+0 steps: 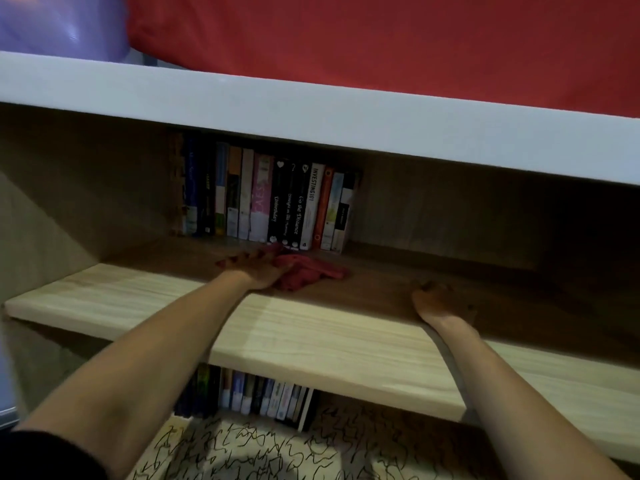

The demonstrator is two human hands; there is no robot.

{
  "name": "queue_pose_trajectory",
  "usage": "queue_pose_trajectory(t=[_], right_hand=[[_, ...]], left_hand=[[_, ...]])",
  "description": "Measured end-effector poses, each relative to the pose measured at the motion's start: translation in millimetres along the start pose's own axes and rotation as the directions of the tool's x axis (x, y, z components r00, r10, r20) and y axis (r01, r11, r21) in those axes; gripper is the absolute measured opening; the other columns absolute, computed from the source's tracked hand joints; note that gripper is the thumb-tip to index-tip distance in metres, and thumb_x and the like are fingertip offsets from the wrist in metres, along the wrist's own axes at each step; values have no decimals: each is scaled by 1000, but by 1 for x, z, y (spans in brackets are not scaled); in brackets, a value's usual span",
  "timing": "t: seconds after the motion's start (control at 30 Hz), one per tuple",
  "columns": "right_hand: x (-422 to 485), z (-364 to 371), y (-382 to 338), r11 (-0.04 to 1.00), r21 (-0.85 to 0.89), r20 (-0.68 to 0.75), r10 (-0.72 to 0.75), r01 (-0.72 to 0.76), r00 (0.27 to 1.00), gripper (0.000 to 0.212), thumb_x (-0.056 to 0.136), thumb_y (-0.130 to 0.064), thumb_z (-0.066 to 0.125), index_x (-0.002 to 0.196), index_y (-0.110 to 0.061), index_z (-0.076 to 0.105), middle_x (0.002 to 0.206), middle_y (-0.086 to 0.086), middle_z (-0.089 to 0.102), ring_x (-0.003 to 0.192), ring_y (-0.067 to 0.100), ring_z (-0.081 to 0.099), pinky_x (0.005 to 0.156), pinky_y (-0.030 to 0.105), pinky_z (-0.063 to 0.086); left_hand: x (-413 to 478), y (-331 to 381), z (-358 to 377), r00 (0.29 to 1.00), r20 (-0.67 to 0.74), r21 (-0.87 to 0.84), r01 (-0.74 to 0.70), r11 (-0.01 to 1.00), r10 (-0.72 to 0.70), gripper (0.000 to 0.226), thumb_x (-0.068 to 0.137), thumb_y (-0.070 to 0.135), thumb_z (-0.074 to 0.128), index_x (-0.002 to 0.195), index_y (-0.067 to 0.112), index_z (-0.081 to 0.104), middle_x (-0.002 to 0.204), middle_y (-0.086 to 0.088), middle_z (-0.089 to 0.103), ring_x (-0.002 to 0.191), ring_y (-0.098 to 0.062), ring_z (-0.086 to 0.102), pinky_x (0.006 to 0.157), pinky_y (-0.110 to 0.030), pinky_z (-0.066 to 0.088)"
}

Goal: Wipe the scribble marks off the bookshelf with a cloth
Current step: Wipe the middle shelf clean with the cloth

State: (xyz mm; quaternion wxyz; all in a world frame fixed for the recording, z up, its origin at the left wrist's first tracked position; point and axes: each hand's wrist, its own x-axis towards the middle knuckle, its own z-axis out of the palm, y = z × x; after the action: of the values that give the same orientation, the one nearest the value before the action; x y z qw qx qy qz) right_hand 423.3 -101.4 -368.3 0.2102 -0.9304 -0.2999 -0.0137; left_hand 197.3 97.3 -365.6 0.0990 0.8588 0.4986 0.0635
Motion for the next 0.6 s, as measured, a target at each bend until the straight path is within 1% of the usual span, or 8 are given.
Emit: queue_pose_trajectory(t=[0.1, 0.17, 0.23, 0.3, 0.37, 0.47, 0.53, 0.6], right_hand=[[-4, -1, 0, 1000, -18, 24, -24, 25, 999, 51, 98, -48, 30, 137, -21, 48, 146, 10, 41, 134, 32, 36, 110, 44, 22], [-7, -1, -1, 998, -49, 66, -46, 49, 997, 52, 98, -48, 31, 141, -22, 43, 149, 9, 35, 136, 33, 32, 111, 46, 20], [-10, 1, -6, 990, -83, 124, -100, 111, 987, 52, 98, -48, 29, 143, -23, 39, 150, 11, 33, 136, 36, 30, 112, 49, 18], [-12, 7, -14, 975, -107, 168, -174, 193, 970, 53, 98, -51, 26, 141, -24, 39, 148, 13, 34, 134, 38, 31, 112, 51, 21], [-15, 14, -23, 960, -105, 194, -237, 260, 952, 53, 96, -54, 25, 140, -28, 41, 148, 12, 36, 133, 38, 33, 110, 53, 23], [-17, 18, -26, 945, -140, 207, -263, 294, 942, 53, 95, -55, 26, 143, -33, 35, 153, 6, 28, 137, 36, 27, 112, 52, 20], [-14, 18, -24, 949, -124, 215, -258, 289, 942, 54, 95, -56, 26, 145, -34, 33, 156, 5, 24, 140, 36, 22, 113, 52, 17], [-13, 17, -23, 947, -124, 218, -265, 296, 939, 55, 95, -56, 25, 145, -34, 33, 156, 7, 24, 140, 36, 23, 113, 51, 18]], left_hand=[[-32, -11, -1, 998, 44, 13, 39, 999, -39, 71, 90, 74, 11, 151, 41, -3, 162, -1, -5, 147, -35, 3, 116, -58, 1], [-65, -15, -4, 996, 75, 94, 44, 995, -51, 73, 92, 71, 11, 153, 34, 1, 161, -6, -2, 146, -37, 7, 117, -56, 5], [-102, -15, -7, 993, 97, 195, 42, 980, -62, 73, 94, 67, 11, 154, 27, 1, 160, -13, 3, 145, -38, 11, 117, -54, 10], [-128, -9, -7, 988, 132, 248, 43, 968, -78, 73, 95, 64, 12, 153, 23, -4, 160, -15, -3, 145, -40, 5, 117, -53, 9], [-133, 2, -6, 987, 127, 268, 63, 961, -100, 74, 96, 64, 13, 153, 21, -6, 159, -16, -9, 145, -43, -2, 116, -56, 6], [-105, 22, 0, 996, 70, 182, 44, 982, -58, 72, 94, 67, 15, 153, 31, -3, 160, -9, -11, 145, -43, -5, 111, -67, 2], [-80, 31, -1, 998, 64, 116, 10, 993, -18, 68, 95, 66, 15, 153, 36, -2, 161, -5, -11, 146, -40, -5, 111, -66, -2], [-64, 37, -2, 996, 84, 65, 14, 998, -20, 67, 97, 63, 13, 154, 32, 1, 161, -5, -9, 146, -36, -7, 113, -60, -4]])
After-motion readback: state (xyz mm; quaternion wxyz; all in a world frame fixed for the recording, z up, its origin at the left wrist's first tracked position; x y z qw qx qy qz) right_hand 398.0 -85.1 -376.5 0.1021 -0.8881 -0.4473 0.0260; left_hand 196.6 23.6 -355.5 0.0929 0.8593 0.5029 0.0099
